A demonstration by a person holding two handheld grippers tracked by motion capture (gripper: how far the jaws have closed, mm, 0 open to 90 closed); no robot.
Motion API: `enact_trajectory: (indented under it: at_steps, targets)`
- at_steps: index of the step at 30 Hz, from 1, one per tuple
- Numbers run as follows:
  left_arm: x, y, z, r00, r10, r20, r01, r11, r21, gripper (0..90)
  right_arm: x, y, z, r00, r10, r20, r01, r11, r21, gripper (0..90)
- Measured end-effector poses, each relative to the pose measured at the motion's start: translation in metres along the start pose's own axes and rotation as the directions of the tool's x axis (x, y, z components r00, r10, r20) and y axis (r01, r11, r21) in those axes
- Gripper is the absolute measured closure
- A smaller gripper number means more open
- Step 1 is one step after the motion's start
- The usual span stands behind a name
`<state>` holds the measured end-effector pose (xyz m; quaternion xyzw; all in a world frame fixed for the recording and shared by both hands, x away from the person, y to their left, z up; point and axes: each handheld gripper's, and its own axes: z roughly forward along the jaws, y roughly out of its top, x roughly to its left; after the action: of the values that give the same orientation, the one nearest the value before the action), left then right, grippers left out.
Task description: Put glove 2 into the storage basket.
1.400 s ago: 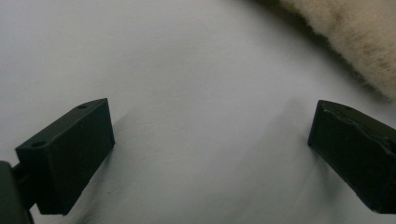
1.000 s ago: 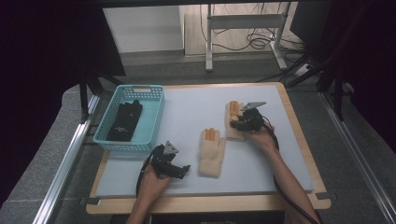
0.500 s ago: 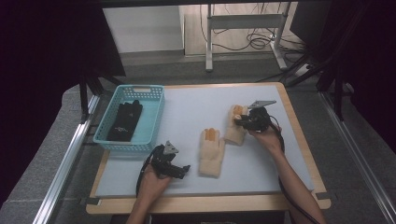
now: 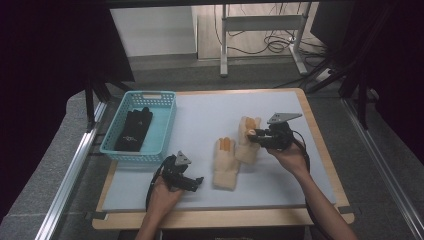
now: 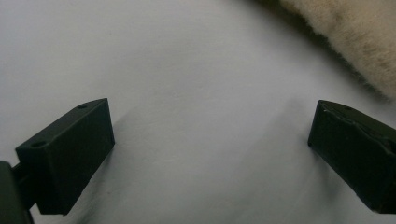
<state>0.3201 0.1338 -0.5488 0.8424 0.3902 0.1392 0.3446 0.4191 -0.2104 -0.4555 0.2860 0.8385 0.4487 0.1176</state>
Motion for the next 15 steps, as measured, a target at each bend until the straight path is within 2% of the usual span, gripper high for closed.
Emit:
enact_trajectory:
  at_steps: [4, 8, 10, 11, 12, 15]
  targets:
    - [0.000, 0.000, 0.000, 1.0000, -0.001, 0.000, 0.001, 1.0000, 0.000, 0.7, 0.017, 0.001, -0.008, 0.9991, 0.011, -0.041, -0.012, 1.000, -0.014, 63.8]
    - [0.000, 0.000, 0.000, 1.0000, 0.000, 0.000, 0.000, 1.0000, 0.001, 0.7, 0.036, -0.001, -0.006, 0.9968, 0.024, -0.077, -0.024, 1.000, 0.000, 63.8]
    - [0.000, 0.000, 0.000, 1.0000, -0.003, -0.001, 0.003, 1.0000, -0.002, 0.7, 0.047, -0.002, -0.001, 0.9947, 0.036, -0.097, -0.035, 0.999, 0.009, 63.7]
    - [0.000, 0.000, 0.000, 1.0000, -0.003, -0.001, 0.003, 1.0000, -0.002, 0.7, 0.047, -0.002, -0.001, 0.9947, 0.036, -0.097, -0.035, 0.999, 0.009, 63.7]
    - [-0.001, 0.000, 0.000, 1.0000, -0.008, -0.001, 0.008, 0.9999, -0.007, 0.7, 0.055, -0.002, 0.006, 0.9932, 0.036, -0.111, -0.034, 0.999, 0.017, 63.7]
    - [-0.001, 0.000, 0.000, 1.0000, -0.008, -0.001, 0.008, 0.9999, -0.007, 0.7, 0.067, -0.002, 0.019, 0.9930, 0.038, -0.112, -0.035, 0.999, 0.035, 63.6]
